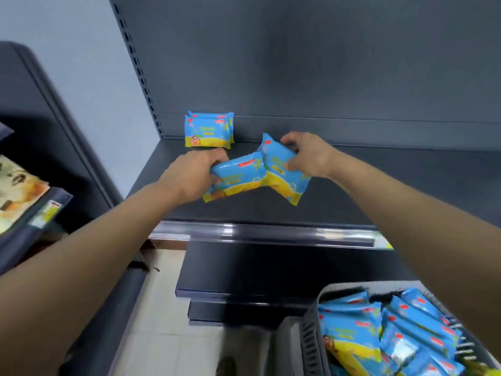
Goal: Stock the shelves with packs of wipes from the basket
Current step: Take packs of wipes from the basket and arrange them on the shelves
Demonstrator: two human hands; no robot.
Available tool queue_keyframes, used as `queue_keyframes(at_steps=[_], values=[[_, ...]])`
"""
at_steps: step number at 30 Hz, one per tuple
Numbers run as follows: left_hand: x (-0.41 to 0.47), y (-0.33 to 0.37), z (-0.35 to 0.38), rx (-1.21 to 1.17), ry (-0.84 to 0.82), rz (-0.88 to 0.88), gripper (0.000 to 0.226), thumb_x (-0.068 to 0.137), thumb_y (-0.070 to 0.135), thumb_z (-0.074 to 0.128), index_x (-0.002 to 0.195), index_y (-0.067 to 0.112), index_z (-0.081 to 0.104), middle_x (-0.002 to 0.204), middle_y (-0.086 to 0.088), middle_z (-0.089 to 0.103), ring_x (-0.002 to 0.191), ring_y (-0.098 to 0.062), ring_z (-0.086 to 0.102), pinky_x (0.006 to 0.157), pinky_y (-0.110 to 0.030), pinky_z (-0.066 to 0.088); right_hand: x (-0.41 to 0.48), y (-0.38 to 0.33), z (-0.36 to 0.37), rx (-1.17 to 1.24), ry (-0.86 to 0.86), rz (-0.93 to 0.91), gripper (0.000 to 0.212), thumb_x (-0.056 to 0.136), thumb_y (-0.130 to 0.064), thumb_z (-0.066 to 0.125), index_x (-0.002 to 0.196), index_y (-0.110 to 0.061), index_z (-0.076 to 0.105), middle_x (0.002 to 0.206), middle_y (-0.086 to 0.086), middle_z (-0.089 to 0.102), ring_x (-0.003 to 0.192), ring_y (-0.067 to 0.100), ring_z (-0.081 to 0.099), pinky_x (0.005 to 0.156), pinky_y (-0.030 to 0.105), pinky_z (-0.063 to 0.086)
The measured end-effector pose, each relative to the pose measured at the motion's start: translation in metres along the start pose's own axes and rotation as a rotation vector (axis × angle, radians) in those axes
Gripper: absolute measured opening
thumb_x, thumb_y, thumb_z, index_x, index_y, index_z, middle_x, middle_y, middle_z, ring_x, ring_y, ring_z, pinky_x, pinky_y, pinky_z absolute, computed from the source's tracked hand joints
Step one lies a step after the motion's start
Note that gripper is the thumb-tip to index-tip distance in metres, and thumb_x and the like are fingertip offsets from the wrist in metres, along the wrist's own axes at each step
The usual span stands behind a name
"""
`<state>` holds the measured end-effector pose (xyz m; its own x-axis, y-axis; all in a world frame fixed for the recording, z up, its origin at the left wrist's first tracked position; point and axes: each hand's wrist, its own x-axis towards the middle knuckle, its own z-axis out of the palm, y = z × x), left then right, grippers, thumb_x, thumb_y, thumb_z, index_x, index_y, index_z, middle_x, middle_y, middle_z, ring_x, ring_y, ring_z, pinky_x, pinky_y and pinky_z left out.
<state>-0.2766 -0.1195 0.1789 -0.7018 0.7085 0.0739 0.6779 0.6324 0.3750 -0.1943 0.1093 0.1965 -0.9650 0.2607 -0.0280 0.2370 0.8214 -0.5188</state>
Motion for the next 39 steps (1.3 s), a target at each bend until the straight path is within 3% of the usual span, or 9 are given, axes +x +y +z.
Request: queue_keyframes(at_steps=[5, 9, 12, 16, 19, 30, 35, 37, 39], values=[[0.020, -0.072, -0.009, 0.046, 0.025, -0.099, 0.025, 0.075, 0.005, 0.065, 0.097, 0.018, 0.061, 0.094, -0.002, 0.064, 0.081, -0.021, 0.054, 0.072, -0.030, 0.043, 0.083, -0.043, 0.030, -0.064, 0.065, -0.043, 0.030, 0.078, -0.004, 0.063, 0.108, -0.009, 0.063, 0.111, 0.009, 0.064, 0.100, 0.025, 0.060, 0.087, 0.037, 0.051], [0.039, -0.110, -0.011, 0.014, 0.068, -0.106, 0.024, 0.075, 0.006, 0.065, 0.097, 0.016, 0.065, 0.092, -0.005, 0.065, 0.077, -0.020, 0.052, 0.068, -0.026, 0.038, 0.135, -0.056, 0.054, 0.000, 0.027, -0.080, 0.030, 0.079, -0.003, 0.065, 0.107, -0.011, 0.064, 0.113, 0.008, 0.064, 0.098, 0.023, 0.061, 0.083, 0.033, 0.051], [0.057, -0.126, -0.010, -0.030, 0.098, -0.110, 0.023, 0.075, 0.007, 0.065, 0.096, 0.016, 0.066, 0.089, -0.002, 0.063, 0.076, -0.019, 0.051, 0.067, -0.027, 0.039, 0.166, -0.058, 0.072, 0.000, -0.001, -0.076, 0.034, 0.081, -0.006, 0.065, 0.113, -0.016, 0.063, 0.118, 0.007, 0.060, 0.101, 0.020, 0.058, 0.082, 0.026, 0.046], [0.081, -0.140, -0.005, -0.090, 0.115, -0.112, 0.023, 0.077, 0.009, 0.065, 0.099, 0.017, 0.064, 0.088, 0.004, 0.057, 0.078, -0.017, 0.050, 0.068, -0.027, 0.039, 0.197, -0.060, 0.089, -0.116, 0.065, -0.058, 0.034, 0.082, -0.016, 0.065, 0.114, -0.027, 0.064, 0.131, -0.009, 0.056, 0.120, 0.018, 0.048, 0.104, 0.042, 0.032], [0.095, -0.149, 0.003, -0.132, 0.124, -0.098, 0.026, 0.078, 0.009, 0.065, 0.102, 0.018, 0.064, 0.093, 0.004, 0.056, 0.081, -0.015, 0.049, 0.070, -0.027, 0.038, 0.213, -0.060, 0.096, -0.239, 0.118, -0.080, 0.033, 0.083, -0.022, 0.065, 0.115, -0.031, 0.063, 0.129, -0.012, 0.057, 0.120, 0.020, 0.043, 0.098, 0.040, 0.027], [0.139, -0.158, 0.011, -0.045, 0.140, -0.028, 0.032, 0.081, 0.011, 0.064, 0.113, 0.016, 0.060, 0.102, 0.001, 0.046, 0.102, -0.022, 0.046, 0.082, -0.032, 0.039, 0.232, -0.048, 0.098, -0.051, 0.111, -0.179, 0.033, 0.085, -0.005, 0.061, 0.117, -0.013, 0.065, 0.114, 0.008, 0.057, 0.109, 0.023, 0.049, 0.092, 0.026, 0.040], [0.158, -0.155, 0.013, -0.011, 0.125, -0.037, 0.037, 0.083, 0.010, 0.062, 0.120, 0.012, 0.056, 0.123, -0.009, 0.049, 0.110, -0.026, 0.047, 0.092, -0.038, 0.043, 0.220, -0.049, 0.083, 0.287, 0.136, -0.108, 0.032, 0.093, 0.009, 0.040, 0.112, 0.001, 0.064, 0.114, 0.010, 0.059, 0.090, 0.000, 0.059, 0.067, -0.004, 0.040], [0.166, -0.154, 0.014, 0.001, 0.127, -0.049, 0.038, 0.084, 0.009, 0.060, 0.122, 0.011, 0.055, 0.124, -0.011, 0.049, 0.110, -0.027, 0.047, 0.092, -0.038, 0.044, 0.215, -0.050, 0.076, 0.321, 0.175, -0.089, 0.033, 0.093, 0.009, 0.038, 0.113, 0.001, 0.063, 0.111, 0.009, 0.061, 0.088, -0.005, 0.062, 0.072, 0.001, 0.044], [0.172, -0.153, 0.015, 0.012, 0.128, -0.074, 0.039, 0.084, 0.010, 0.061, 0.123, 0.011, 0.054, 0.124, -0.011, 0.050, 0.111, -0.026, 0.046, 0.091, -0.037, 0.043, 0.211, -0.050, 0.071, 0.218, 0.222, -0.076, 0.033, 0.093, 0.003, 0.041, 0.115, -0.006, 0.063, 0.115, 0.009, 0.063, 0.104, 0.012, 0.061, 0.087, 0.019, 0.048]])
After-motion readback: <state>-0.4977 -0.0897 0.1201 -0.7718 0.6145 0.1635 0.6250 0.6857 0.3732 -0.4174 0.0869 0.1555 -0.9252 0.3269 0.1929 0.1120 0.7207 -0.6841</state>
